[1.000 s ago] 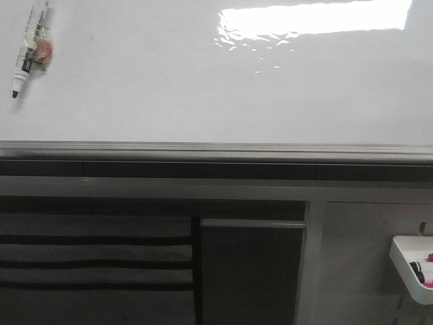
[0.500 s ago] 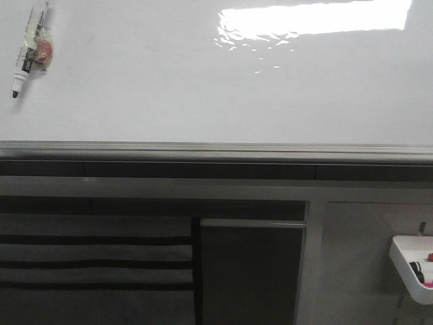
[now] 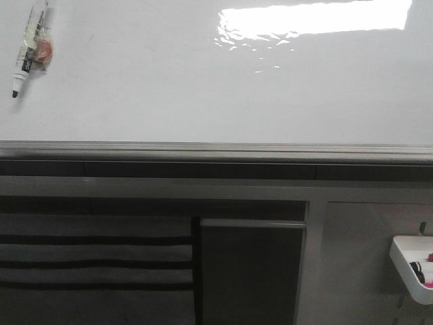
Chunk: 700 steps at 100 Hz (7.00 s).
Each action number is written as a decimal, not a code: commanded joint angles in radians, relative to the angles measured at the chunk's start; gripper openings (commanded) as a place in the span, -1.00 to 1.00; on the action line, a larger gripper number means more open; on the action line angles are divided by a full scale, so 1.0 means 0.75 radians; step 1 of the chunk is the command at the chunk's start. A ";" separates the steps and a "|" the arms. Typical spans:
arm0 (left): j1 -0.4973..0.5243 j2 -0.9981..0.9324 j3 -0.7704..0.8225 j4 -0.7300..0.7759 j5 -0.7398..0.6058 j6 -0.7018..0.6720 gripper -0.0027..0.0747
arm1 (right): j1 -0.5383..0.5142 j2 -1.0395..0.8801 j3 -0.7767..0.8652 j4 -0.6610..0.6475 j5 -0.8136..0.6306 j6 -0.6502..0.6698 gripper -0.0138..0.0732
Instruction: Write number 3 on whiteboard
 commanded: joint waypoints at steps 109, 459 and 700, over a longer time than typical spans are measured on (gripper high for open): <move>-0.138 1.372 -0.531 0.114 -0.096 0.087 0.30 | 0.477 0.350 -0.286 0.562 0.026 -0.653 0.51; -0.834 1.042 -0.691 -0.178 0.832 0.634 -0.98 | 0.779 1.374 -1.075 1.328 0.762 -1.677 -0.34; -0.259 0.632 -0.470 0.119 0.642 0.134 0.24 | 0.436 1.474 -1.120 0.816 0.203 -0.884 -0.58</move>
